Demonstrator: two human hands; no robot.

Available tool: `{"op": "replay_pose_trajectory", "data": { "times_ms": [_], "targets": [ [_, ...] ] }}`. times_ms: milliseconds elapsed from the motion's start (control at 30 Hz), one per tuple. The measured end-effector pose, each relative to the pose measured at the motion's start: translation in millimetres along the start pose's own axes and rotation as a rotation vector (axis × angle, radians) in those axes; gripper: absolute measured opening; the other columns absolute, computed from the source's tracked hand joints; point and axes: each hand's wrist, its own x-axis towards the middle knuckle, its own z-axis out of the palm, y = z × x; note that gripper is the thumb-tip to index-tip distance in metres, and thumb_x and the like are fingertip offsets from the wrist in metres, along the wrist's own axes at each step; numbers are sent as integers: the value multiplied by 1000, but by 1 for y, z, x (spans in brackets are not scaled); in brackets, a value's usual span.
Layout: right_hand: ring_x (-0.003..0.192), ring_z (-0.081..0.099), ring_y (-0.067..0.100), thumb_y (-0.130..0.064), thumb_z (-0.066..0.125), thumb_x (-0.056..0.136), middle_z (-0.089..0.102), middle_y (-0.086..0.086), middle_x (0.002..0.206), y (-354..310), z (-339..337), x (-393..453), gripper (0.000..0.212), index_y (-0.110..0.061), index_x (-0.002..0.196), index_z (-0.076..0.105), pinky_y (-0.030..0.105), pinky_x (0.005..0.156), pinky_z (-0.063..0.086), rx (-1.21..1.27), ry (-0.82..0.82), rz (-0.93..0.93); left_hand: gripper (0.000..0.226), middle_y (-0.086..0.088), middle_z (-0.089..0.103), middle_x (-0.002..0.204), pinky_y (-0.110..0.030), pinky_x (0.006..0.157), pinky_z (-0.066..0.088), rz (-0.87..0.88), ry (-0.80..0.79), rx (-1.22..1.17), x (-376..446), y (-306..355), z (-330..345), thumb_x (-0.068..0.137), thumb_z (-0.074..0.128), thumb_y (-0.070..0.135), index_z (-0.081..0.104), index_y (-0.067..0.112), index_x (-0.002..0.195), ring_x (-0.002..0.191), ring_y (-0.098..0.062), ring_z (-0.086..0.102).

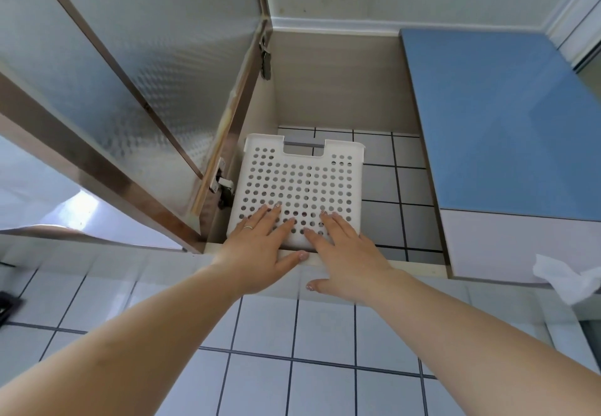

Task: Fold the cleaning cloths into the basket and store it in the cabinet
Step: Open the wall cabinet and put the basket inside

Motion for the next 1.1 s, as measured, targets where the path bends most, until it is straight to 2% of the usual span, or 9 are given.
{"op": "replay_pose_trajectory", "data": {
  "times_ms": [133, 300, 433, 500, 600, 800, 867, 967, 1100],
  "targets": [
    [146, -11, 23, -56, 54, 86, -14, 5, 158, -4, -4, -4, 89, -29, 150, 0, 51, 116, 15, 9, -13, -5, 98, 0, -2, 160, -35, 119, 0, 17, 20, 7, -20, 1, -2, 68, -1, 83, 2, 30, 151, 147, -16, -7],
    [146, -5, 21, -44, 50, 91, -12, 4, 159, -19, -10, -24, 80, -31, 150, -3, 52, 115, 17, 8, 28, -80, 72, 12, 14, 156, -23, 111, 18, 6, 139, -247, -72, 1, -27, 90, 43, 57, 10, 32, 150, 143, -7, 14],
    [146, -5, 20, -40, 48, 92, -12, 2, 158, -33, -20, -43, 77, -31, 150, -3, 50, 116, 14, 33, 93, -168, 44, 14, 59, 118, -25, 92, 43, -447, 212, -714, -110, 0, -57, 88, 56, 46, 51, 25, 127, 110, -7, 55],
    [146, -7, 20, -39, 47, 92, -14, 1, 158, -39, -27, -52, 75, -31, 150, -2, 50, 117, 11, 38, 119, -211, 56, 5, 60, 118, -32, 93, 44, -766, 265, -1077, -123, -4, -71, 84, 66, 39, 44, 18, 132, 106, -13, 56],
    [146, -11, 18, -38, 42, 94, -18, 1, 157, -46, -44, -66, 73, -30, 150, -3, 49, 118, 9, 52, 155, -245, 96, -9, 33, 148, -44, 110, 31, -1037, 429, -1351, -138, -13, -95, 76, 77, 31, 15, 22, 148, 131, -27, 38],
    [146, -11, 19, -37, 39, 96, -19, 2, 158, -54, -66, -89, 71, -29, 150, -5, 49, 118, 5, 48, 191, -314, 99, 4, 33, 148, -39, 111, 29, -774, 810, -1120, -145, -10, -146, 69, 82, 28, 18, 35, 144, 134, -17, 34],
    [147, -5, 21, -36, 43, 94, -10, 5, 159, -53, -67, -93, 71, -28, 151, 2, 52, 117, 8, 75, 217, -329, 79, 7, 43, 136, -33, 103, 35, -748, 823, -1099, -143, -3, -158, 74, 79, 22, 32, 25, 137, 126, -15, 39],
    [140, 30, 29, -37, 54, 81, 27, 14, 154, -51, -68, -99, 72, -22, 147, 29, 59, 103, 35, 60, 320, -343, 54, 7, 48, 120, -28, 92, 35, -756, 770, -1139, -138, 6, -168, 78, 75, 16, 41, 24, 119, 117, -14, 44],
    [128, 49, 29, -39, 62, 68, 45, 14, 143, -46, -63, -107, 76, -20, 139, 43, 52, 95, 43, 12, 386, -404, 65, 10, 46, 123, -25, 90, 36, -725, 769, -1107, -137, 15, -172, 78, 75, 13, 36, 22, 130, 113, -10, 43]
  ]
}}
